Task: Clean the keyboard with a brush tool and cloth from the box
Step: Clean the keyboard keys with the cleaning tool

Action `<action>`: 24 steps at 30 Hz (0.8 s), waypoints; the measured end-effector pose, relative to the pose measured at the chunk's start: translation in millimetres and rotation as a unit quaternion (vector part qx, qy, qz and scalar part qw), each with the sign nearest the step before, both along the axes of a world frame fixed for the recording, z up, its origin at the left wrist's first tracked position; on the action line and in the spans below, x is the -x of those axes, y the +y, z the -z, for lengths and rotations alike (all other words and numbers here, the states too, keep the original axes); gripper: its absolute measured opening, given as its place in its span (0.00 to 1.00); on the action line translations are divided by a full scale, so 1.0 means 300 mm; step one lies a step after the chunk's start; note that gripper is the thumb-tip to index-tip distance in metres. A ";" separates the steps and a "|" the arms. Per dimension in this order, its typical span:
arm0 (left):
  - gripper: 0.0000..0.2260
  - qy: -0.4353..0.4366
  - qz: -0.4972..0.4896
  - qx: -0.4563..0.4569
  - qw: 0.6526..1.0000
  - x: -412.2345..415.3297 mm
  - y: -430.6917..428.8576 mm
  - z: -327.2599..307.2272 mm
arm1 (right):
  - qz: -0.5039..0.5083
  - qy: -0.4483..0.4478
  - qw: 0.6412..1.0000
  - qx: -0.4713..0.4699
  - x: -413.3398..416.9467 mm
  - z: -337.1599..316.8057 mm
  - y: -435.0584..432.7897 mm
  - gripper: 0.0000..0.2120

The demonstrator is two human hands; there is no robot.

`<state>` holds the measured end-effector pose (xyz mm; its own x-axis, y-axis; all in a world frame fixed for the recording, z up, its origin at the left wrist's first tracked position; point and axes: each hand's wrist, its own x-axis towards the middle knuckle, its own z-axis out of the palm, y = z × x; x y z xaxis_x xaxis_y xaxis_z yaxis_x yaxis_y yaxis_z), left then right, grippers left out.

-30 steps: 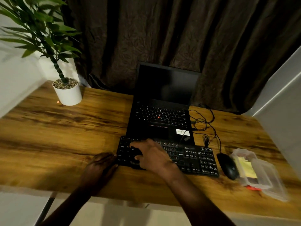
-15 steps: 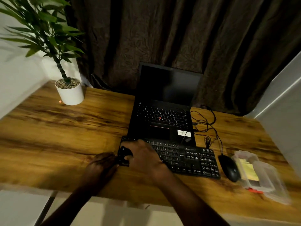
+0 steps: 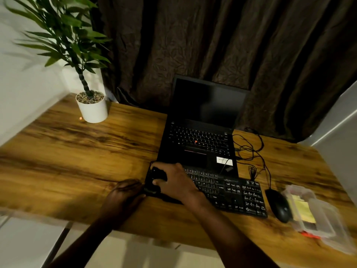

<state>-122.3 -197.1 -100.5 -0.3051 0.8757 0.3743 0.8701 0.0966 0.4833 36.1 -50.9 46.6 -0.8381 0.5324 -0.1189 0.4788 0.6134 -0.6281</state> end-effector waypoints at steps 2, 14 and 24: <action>0.17 -0.005 -0.004 -0.022 1.000 -0.011 0.011 -0.028 | 0.000 -0.056 0.998 -0.011 -0.027 -0.019 0.031 0.23; 0.18 -0.010 -0.001 -0.018 1.000 0.002 0.013 0.020 | -0.004 -0.034 0.999 0.012 0.021 0.026 0.049 0.22; 0.19 0.036 -0.009 -0.039 0.999 -0.002 0.010 0.029 | 0.023 -0.054 0.997 -0.053 -0.133 0.030 0.135 0.24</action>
<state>-121.6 -194.2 -109.4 -0.2903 0.8376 0.4627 0.9013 0.0769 0.4263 75.8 -10.5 37.6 -0.7985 0.5837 -0.1472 0.5683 0.6503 -0.5042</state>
